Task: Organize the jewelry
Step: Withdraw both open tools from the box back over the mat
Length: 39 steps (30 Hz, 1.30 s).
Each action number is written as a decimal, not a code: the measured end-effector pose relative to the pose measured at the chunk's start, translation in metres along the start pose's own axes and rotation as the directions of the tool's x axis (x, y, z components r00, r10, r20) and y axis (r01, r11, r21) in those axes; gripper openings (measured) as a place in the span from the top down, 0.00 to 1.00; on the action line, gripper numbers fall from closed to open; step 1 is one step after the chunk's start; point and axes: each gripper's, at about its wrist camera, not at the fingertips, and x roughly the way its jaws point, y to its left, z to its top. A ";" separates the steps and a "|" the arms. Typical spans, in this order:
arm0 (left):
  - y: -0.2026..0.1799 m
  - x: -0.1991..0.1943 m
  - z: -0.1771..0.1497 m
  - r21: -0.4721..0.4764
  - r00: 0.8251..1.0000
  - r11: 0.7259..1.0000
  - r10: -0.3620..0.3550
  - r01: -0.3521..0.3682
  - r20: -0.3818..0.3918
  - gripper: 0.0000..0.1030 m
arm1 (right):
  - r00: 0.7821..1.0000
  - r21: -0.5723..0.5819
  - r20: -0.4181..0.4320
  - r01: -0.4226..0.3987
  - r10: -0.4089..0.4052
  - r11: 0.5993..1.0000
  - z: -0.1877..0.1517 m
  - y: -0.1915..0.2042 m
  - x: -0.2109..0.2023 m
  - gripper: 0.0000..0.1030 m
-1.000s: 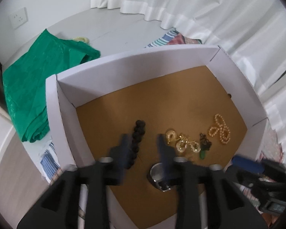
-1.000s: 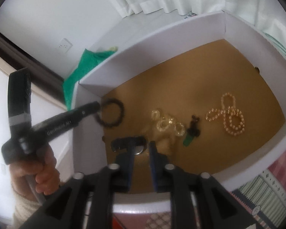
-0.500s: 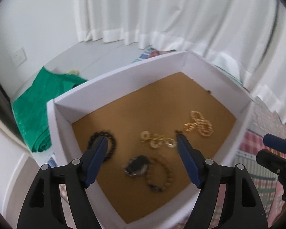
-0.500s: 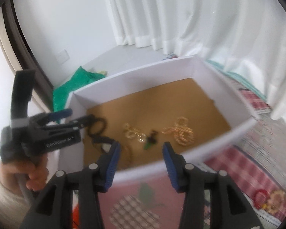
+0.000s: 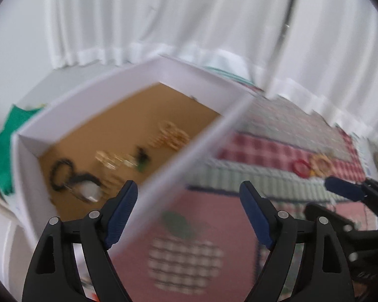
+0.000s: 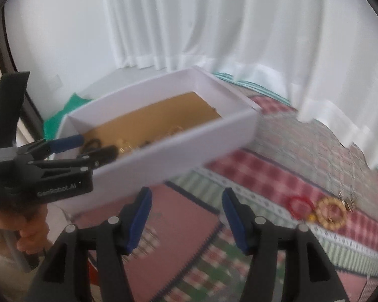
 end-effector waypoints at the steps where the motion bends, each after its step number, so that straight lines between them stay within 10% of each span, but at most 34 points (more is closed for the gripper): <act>1: -0.008 0.003 -0.007 0.007 1.000 1.000 -0.014 0.014 -0.013 0.18 | 1.000 0.008 -0.001 0.009 -0.009 1.000 -0.010 -0.004 -0.002 0.43; 17: -0.115 0.037 -0.102 0.214 0.977 0.967 -0.095 0.136 -0.192 0.18 | 0.978 0.258 -0.132 0.194 -0.164 0.947 -0.176 -0.101 -0.018 0.43; 39: -0.153 0.049 -0.098 0.271 0.970 0.948 -0.108 0.166 -0.216 0.18 | 0.981 0.346 -0.126 0.186 -0.150 0.920 -0.191 -0.127 -0.031 0.43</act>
